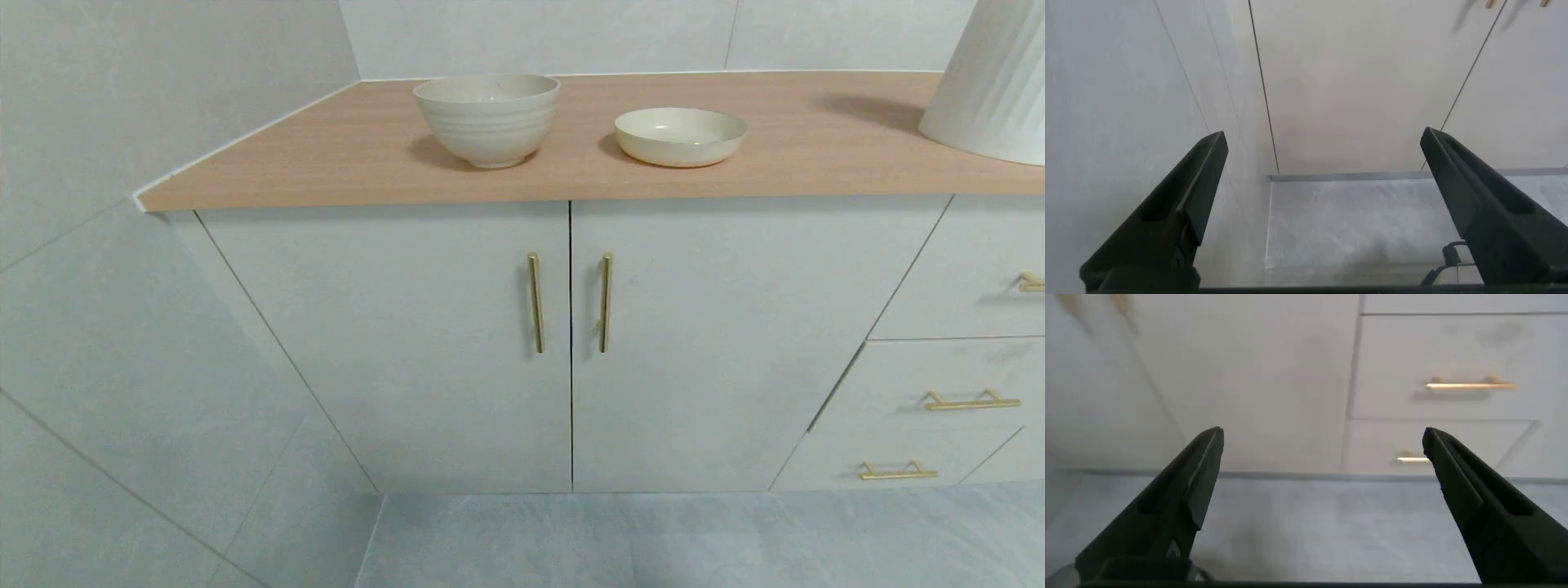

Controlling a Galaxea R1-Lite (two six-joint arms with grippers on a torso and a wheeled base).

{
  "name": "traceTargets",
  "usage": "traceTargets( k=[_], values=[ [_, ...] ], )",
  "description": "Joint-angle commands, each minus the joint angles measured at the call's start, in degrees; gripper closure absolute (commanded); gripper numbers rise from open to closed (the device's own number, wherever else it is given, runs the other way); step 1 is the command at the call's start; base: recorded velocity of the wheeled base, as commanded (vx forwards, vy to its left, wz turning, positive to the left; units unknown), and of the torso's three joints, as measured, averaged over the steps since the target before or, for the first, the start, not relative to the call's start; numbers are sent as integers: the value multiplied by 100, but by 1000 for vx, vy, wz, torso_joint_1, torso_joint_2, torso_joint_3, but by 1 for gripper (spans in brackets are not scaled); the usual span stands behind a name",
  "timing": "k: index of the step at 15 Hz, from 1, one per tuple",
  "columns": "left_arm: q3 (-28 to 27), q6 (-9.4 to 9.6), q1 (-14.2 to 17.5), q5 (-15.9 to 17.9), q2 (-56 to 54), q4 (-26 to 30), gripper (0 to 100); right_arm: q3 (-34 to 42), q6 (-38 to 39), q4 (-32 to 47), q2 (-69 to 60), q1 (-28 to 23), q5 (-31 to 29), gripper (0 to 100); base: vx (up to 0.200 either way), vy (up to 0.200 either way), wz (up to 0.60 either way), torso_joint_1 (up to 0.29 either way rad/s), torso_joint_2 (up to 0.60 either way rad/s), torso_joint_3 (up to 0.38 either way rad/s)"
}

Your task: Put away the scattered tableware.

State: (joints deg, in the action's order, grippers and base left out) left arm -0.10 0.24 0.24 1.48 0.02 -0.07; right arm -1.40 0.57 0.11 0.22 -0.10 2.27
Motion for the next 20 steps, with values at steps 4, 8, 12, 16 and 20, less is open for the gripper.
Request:
traceTargets(
  k=[4, 8, 12, 16, 20],
  values=[
    [1, 2, 2, 2, -2, -1, 0, -1820, 409, -11, 2676, 493, 2111, 0, 0, 0, 0, 0, 0, 0],
    [1, 2, 2, 2, -2, -1, 0, -2576, 277, -1057, 5884, 1390, 2744, 0, 0, 0, 0, 0, 0, 0],
    [1, 2, 2, 2, -2, -1, 0, -3709, 312, -2138, 7800, 2145, 2612, 0, 0, 0, 0, 0, 0, 0],
    [1, 2, 2, 2, -2, -1, 0, -4931, 347, -2156, 8925, 2840, 2612, 0, 0, 0, 0, 0, 0, 0],
    [1, 2, 2, 2, -2, -1, 0, -5371, 452, -2489, 9901, 3350, 1680, 0, 0, 0, 0, 0, 0, 0]
  ],
)
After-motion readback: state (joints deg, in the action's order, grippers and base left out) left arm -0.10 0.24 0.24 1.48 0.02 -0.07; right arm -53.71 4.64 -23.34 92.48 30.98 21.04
